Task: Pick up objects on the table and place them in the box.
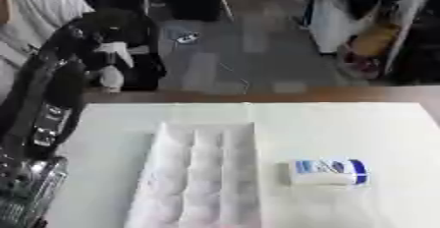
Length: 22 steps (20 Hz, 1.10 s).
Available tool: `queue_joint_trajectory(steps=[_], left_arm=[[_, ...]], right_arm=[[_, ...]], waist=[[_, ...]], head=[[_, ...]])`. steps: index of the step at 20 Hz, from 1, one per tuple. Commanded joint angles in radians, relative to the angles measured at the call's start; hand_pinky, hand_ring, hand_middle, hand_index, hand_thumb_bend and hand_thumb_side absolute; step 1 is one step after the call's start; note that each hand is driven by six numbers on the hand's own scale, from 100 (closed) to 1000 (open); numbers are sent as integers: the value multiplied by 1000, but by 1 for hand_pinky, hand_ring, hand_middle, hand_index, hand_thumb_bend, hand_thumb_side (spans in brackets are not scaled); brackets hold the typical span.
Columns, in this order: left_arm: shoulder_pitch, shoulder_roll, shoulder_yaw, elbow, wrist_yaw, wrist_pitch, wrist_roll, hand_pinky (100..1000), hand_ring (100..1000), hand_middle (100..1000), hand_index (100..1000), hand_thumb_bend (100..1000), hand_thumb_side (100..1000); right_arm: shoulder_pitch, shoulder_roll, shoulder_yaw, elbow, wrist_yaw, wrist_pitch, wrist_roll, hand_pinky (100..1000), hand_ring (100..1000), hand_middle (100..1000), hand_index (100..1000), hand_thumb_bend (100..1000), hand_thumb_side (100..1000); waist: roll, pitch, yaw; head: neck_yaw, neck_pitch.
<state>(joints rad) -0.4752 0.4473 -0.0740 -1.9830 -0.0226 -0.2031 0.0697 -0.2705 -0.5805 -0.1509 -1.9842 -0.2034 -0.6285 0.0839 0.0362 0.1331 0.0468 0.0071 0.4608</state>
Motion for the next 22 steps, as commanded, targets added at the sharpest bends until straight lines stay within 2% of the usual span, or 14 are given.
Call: queue_joint_trajectory(steps=[1,6,8,11,14,18,22], left_arm=[[-5,25,8,-17,4,-2,0,421,698,799,841,544,912],[-2,25,7,-17,3,-2,-1,420,698,799,841,545,912],[1,25,9,-17,3,0,0,419,698,799,841,544,912],[9,26,12,-17,3,2,2,420,698,799,841,545,912],[12,30,9,-17,3,3,1,421,698,799,841,545,912],[16,33,5,-17,4,4,-4,419,697,799,840,546,912],[20,36,3,-17,2,4,-9,417,696,799,840,546,912]], right_arm=[[-12,-22,-11,-16,-3,7,-5,688,684,762,806,204,1000],[-9,-18,-18,-16,5,24,-14,687,681,759,803,213,1000],[-6,-20,-32,-16,36,43,-11,688,683,760,808,263,1000],[-8,-31,-65,1,201,113,5,692,687,768,821,360,1000],[-16,-103,-50,72,378,156,43,706,716,792,859,427,957],[-47,-225,5,195,559,138,115,718,753,822,905,491,912],[-93,-315,66,321,657,83,162,737,788,826,925,490,903]], waist=[[-1,-18,0],[-2,-17,-1],[-1,-18,1],[-2,-25,11],[-9,-34,16],[-14,-37,21],[-16,-36,24]], head=[[1,-18],[8,-27],[13,-29],[13,-39],[-17,-34],[-76,-16],[-110,-2]])
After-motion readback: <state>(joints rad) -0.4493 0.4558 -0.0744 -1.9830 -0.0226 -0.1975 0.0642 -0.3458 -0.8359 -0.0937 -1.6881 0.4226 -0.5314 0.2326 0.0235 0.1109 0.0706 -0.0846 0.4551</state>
